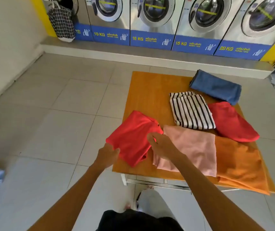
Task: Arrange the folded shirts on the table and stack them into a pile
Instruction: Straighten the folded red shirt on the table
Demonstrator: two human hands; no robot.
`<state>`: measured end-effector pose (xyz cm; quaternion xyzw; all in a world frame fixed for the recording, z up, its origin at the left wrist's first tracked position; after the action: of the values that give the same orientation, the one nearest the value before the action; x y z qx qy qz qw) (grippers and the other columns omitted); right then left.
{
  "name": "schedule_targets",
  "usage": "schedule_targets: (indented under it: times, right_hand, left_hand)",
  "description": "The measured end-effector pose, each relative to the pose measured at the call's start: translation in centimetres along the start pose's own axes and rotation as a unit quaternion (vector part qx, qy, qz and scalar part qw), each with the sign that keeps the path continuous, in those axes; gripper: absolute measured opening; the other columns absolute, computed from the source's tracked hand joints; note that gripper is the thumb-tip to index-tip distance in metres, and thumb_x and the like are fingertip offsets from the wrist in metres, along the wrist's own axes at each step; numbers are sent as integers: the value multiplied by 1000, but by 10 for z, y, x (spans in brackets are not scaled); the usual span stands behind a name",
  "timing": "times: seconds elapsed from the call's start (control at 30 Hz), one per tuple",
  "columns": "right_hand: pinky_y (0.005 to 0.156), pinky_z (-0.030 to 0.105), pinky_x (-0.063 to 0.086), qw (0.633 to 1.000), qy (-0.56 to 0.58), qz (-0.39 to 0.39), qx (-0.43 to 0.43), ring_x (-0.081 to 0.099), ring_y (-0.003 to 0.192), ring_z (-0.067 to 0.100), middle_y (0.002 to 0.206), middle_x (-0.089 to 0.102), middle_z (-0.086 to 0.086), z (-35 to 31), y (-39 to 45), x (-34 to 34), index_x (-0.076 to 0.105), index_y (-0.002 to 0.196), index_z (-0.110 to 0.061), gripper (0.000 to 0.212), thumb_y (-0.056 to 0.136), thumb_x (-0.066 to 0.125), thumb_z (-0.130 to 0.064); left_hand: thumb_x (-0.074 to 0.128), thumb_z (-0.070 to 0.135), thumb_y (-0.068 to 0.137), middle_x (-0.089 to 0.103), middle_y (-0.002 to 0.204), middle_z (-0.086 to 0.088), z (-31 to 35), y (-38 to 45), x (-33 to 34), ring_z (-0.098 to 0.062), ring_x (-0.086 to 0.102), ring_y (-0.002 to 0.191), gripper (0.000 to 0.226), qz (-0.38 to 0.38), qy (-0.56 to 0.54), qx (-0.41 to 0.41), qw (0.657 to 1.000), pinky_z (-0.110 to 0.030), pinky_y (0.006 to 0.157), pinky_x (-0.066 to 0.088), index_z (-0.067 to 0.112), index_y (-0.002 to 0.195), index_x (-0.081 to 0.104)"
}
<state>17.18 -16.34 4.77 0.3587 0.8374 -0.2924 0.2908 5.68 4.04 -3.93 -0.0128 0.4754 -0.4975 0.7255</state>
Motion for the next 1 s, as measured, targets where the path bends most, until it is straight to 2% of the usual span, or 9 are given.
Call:
schedule_targets:
  times: [0.1,0.17,0.23,0.37,0.43,0.57,0.73,0.9,1.0]
  right_hand:
    - [112,37,35,998,-59,-12,7,49,136,27,144,55,12,3,23,1,54,140,-5,49,106,39,-37]
    - [119,41,28,998,-62,-20,8,40,143,26,151,48,11,4,43,1,48,145,-7,51,104,45,-37]
    - [121,47,24,996,-84,-4,26,28,147,30,157,38,15,10,65,1,41,148,-9,56,102,48,-39]
    - [120,57,12,988,-108,17,112,-2,153,40,167,-3,19,29,109,-1,12,159,-14,79,98,47,-50]
    - [117,58,20,984,-94,10,153,10,151,41,164,12,20,43,129,4,12,158,-12,86,96,50,-56]
    - [95,39,48,973,3,-20,231,56,124,34,136,59,15,71,166,3,51,135,-6,72,86,65,-57]
    - [95,38,50,930,264,-21,254,62,113,23,131,63,1,94,196,-7,51,142,-22,78,76,79,-53]
    - [91,39,58,904,363,14,225,67,104,13,120,68,-8,109,240,-36,52,138,-25,66,82,74,-53]
    - [88,38,58,915,343,46,207,67,103,13,116,68,-8,117,289,-71,54,136,-22,59,87,70,-50]
  left_hand:
    - [52,48,90,68,102,-15,-17,6,13,-23,67,83,59,-8,-69,-72,995,-26,62,46,-6,113,57]
    - [58,42,89,71,87,-13,-16,10,23,-20,68,70,48,-11,-127,-82,988,-27,61,54,-4,101,60]
    - [62,44,86,72,86,-13,-12,14,28,-24,72,72,47,-6,-172,-95,980,-35,71,61,-1,103,60]
    - [64,58,78,63,114,-12,-2,34,26,-31,66,96,74,35,-188,-113,975,-44,78,60,4,124,44]
    - [64,55,83,60,117,-14,11,46,18,-30,63,97,71,55,-177,-120,975,-41,79,59,3,125,42]
    - [58,62,84,62,122,-12,34,89,4,-31,62,106,73,38,-179,-137,973,-41,88,55,5,130,49]
    - [59,56,87,59,113,2,67,145,-21,-27,61,107,60,49,-164,-105,980,-41,89,52,16,129,49]
    - [59,51,89,59,104,-2,120,216,-45,-24,60,91,52,79,-101,-58,990,-36,76,52,10,119,48]
    - [55,53,91,58,103,-4,158,267,-58,-23,60,87,53,70,-73,-21,995,-35,71,51,9,118,46]
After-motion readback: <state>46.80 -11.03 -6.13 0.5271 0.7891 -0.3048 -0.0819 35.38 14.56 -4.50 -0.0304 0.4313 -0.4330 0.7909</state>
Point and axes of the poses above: each hand's wrist, its own y-axis towards the middle knuckle, its own x-axis out of the palm, z = x × y, the point moved 8 cm from there along y, towards the middle knuckle
